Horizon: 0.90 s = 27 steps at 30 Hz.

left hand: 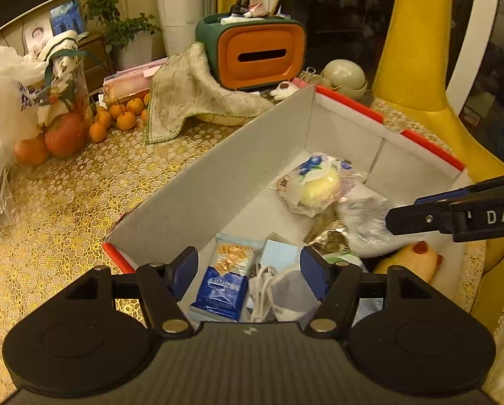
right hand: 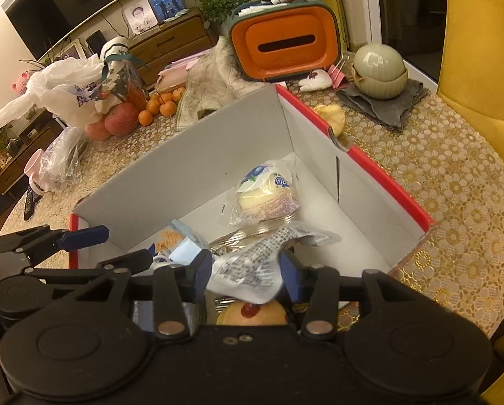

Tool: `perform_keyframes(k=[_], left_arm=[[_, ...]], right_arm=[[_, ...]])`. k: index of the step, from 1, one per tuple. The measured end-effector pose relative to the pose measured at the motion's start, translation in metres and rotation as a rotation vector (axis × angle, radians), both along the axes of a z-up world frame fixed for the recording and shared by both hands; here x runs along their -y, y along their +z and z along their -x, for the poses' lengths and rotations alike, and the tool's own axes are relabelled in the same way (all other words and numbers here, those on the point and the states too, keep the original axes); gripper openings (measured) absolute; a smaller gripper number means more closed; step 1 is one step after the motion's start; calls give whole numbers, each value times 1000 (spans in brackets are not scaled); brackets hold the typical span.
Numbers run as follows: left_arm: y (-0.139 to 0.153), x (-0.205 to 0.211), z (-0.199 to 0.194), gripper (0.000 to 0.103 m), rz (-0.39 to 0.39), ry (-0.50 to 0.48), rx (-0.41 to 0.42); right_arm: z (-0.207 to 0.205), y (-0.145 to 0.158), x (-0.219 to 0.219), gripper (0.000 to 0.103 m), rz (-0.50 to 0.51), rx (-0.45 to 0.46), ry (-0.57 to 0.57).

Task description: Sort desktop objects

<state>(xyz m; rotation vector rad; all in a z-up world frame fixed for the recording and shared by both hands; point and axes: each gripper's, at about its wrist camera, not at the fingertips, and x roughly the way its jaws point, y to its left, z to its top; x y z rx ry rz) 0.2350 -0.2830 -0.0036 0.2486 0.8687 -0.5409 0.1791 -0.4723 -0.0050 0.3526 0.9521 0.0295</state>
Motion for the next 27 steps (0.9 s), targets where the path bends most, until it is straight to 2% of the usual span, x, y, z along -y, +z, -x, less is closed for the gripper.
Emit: perform_keyframes(k=[5,8,21,27], left_arm=[[16,-7,15,66,50,-7,14],[26,-11,26,73,59,-13,32],[50,-39,70,73,106,23,74],[56,-48,89,73,126,27,102]], right_arm=[[12,10,-3,45,1,11,16],[21,17,-6,45,3,21,29],[61,45,-29,45,48,68,97],[81,52,-39,45,78,123,121]])
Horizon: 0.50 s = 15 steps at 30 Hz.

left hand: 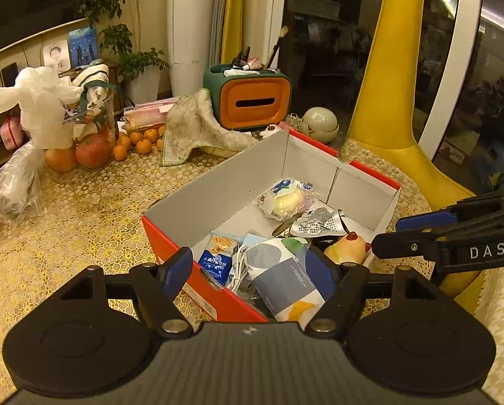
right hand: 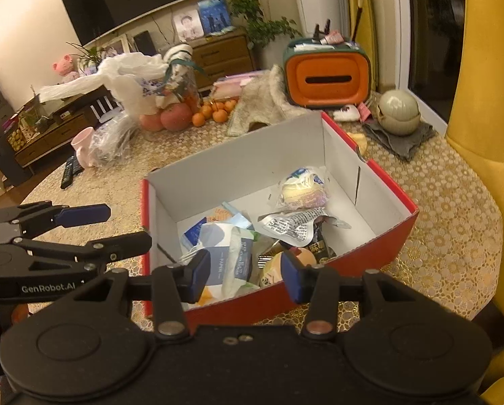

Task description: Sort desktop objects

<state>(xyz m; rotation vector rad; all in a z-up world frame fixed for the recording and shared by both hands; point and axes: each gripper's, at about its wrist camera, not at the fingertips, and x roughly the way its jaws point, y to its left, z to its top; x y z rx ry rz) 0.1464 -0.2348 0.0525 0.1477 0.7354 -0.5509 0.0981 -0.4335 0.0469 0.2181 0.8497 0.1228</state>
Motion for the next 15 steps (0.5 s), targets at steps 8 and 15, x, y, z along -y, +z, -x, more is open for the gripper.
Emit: perform_keyframes(k=[8,15], left_arm=[[3,-10,20,80,17,22,22],[3,-21,36,86,29,50,32]], right_arm=[[24,3,-7,69,11,70,12],[44,6,-13,73,18,129,7]])
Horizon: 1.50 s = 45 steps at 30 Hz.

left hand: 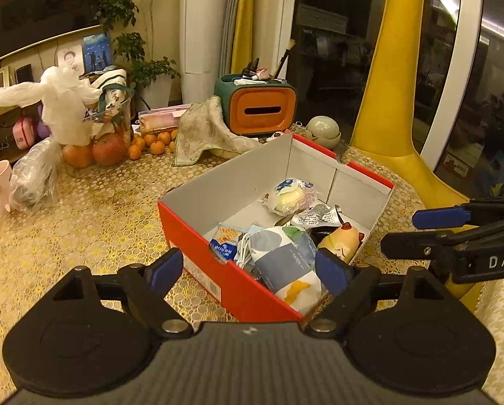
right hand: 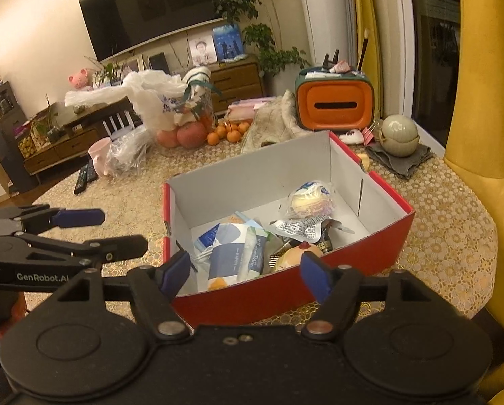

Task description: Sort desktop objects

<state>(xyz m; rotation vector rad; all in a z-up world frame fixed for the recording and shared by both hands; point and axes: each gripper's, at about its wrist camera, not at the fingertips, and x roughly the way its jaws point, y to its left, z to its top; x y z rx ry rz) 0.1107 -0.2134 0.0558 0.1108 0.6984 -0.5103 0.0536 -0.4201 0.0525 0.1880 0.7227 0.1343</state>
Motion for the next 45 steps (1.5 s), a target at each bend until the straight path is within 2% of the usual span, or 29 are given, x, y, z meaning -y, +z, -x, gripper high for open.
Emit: perform_keyframes(k=[2,4,15,28,45], left_arm=[[-1,-4,4,88,7,7,-4],[-2,-6,9,103,11,11,0],[-12,-23,32,103,-15,59,-1],[-12,-20,52,103,-13,2,13],[-19,-17,49,103,-13,0,10]], right_arm=[[5,2,-1,74,2,24,-3],[11,3,-4,74,20,49,-4],[36,-5,-23,79,77,93,16],[51,-16,-35,79,118,99,3],[57,-24,-20,79,102,76,-64]])
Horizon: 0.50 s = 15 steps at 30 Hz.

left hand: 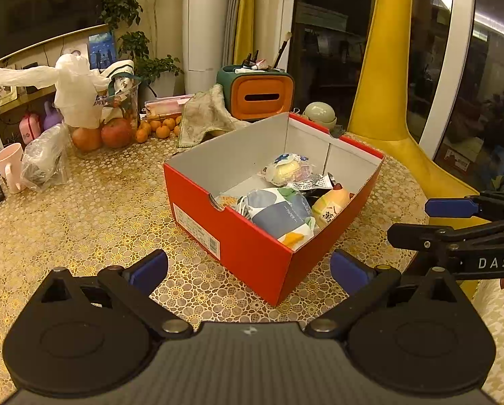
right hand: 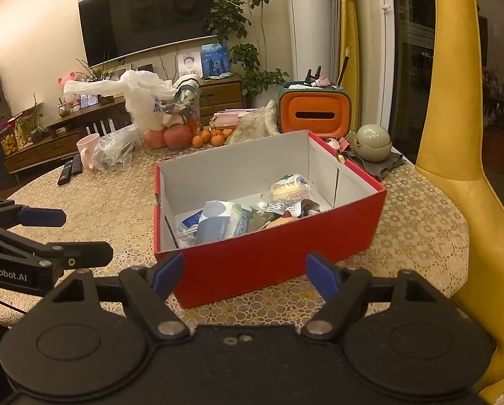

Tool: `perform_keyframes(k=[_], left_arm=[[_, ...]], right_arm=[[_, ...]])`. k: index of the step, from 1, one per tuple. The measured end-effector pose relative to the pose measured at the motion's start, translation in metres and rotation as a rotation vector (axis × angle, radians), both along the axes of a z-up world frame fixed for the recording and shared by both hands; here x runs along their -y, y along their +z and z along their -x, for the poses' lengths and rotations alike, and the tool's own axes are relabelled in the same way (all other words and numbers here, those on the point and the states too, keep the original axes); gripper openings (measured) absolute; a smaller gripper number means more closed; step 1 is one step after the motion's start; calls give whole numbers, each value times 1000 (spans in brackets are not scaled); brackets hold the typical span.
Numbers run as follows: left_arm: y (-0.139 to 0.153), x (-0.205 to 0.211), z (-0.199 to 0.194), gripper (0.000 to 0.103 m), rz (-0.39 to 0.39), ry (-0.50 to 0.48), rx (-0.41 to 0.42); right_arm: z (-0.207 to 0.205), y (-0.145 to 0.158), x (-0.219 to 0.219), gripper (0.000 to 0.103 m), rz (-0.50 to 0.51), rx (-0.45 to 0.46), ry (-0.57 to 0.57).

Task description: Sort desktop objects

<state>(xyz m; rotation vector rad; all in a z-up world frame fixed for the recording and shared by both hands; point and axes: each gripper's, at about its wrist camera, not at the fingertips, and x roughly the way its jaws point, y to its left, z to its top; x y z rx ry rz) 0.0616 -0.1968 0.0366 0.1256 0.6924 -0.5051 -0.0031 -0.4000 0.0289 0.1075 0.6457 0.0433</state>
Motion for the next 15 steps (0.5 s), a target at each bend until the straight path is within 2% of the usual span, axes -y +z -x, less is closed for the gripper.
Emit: perform_keyframes(k=[6,15], left_arm=[[-2,-1,-1,103,9,-6,-10],[0,-3,1,103,-10,-4,31]], right_arm=[[0,-3,3,80,-7,-11,-13],[-3,-5,3,80,-14,-28,-26]])
